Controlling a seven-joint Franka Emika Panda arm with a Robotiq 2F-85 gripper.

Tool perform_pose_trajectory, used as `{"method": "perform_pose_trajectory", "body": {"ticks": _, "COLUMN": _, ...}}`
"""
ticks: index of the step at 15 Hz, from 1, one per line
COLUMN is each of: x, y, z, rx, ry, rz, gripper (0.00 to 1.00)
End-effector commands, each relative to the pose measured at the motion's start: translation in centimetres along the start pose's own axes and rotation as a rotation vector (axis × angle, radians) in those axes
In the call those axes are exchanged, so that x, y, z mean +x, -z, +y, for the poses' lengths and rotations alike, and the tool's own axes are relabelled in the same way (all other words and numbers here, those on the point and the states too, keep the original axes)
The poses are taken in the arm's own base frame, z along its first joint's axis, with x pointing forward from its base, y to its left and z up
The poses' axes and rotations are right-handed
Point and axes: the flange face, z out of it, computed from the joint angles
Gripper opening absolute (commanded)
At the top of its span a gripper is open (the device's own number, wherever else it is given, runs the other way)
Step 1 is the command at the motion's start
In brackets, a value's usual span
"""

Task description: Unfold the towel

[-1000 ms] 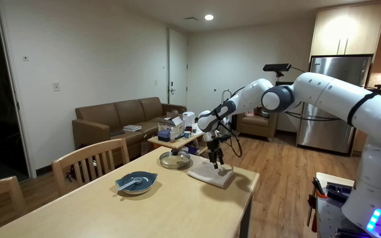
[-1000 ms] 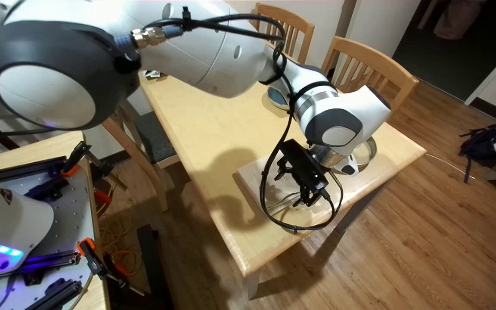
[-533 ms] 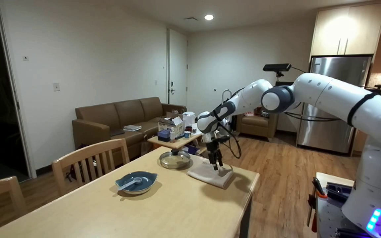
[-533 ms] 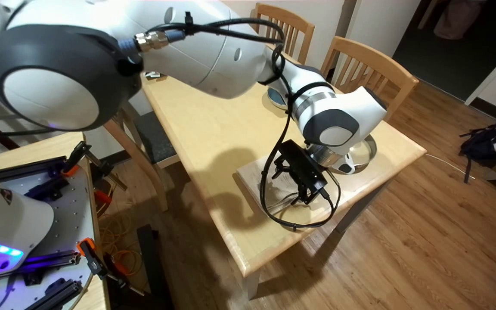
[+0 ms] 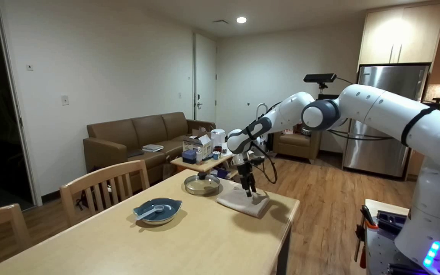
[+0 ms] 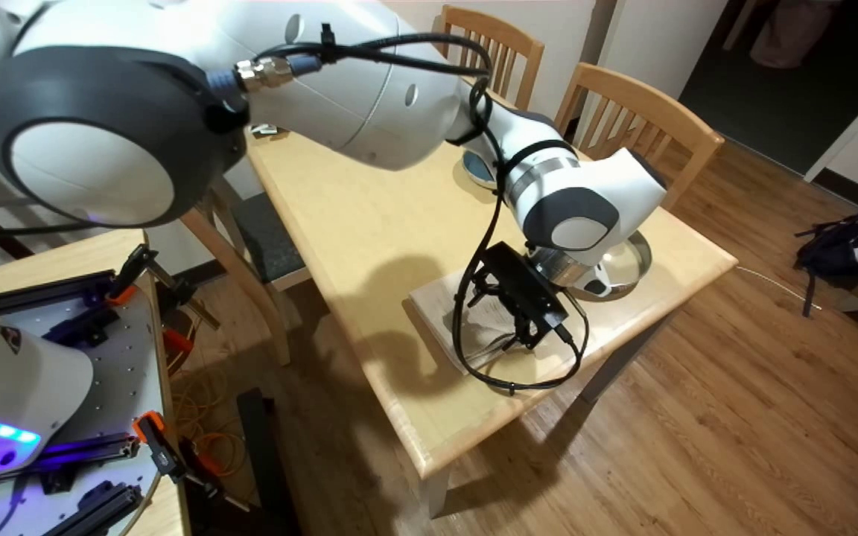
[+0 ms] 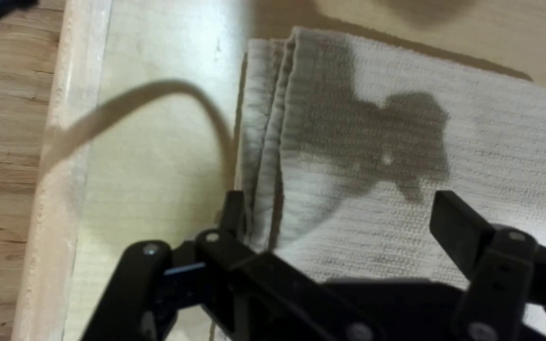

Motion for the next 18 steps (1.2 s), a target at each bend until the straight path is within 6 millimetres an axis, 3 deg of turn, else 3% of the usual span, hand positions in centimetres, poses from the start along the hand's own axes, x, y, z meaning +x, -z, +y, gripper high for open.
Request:
{"method": "perform_pose_trajectory", "body": {"ticks": 1, "x": 0.3, "y": -0.4, "z": 0.4, "rx": 0.011, "ry": 0.05, "rz": -0.016, "gripper": 1.0}}
{"method": "perform_pose_trajectory", "body": {"ticks": 3, "x": 0.4, "y": -0.8, "z": 0.5, "rx": 0.012, "ry": 0.06, "rz": -0.025, "gripper": 0.94}}
{"method": "perform_pose_trajectory", "body": {"ticks": 4, "x": 0.5, "y": -0.9, "z": 0.5, "rx": -0.001, "ry": 0.066, "rz": -0.034, "gripper": 0.74}}
{"method": "perform_pose_trajectory", "body": {"ticks": 5, "x": 0.5, "y": -0.9, "z": 0.5, "rx": 0.001, "ry": 0.054, "rz": -0.031, "gripper": 0.67}}
{"method": "perform_pose_trajectory", "body": {"ticks": 6, "x": 0.5, "y": -0.9, "z": 0.5, "rx": 0.006, "ry": 0.045, "rz": -0.028, "gripper": 0.91}}
{"method": "perform_pose_trajectory", "body": {"ticks": 9, "x": 0.2, "y": -0.4, "z": 0.6, "rx": 0.012, "ry": 0.029, "rz": -0.038, "gripper": 1.0}}
{"method": "perform_pose_trajectory", "body": {"ticks": 18, "x": 0.3, "y": 0.3, "z": -0.1, "rx": 0.02, "ry": 0.051, "rz": -0.025, "gripper": 1.0}}
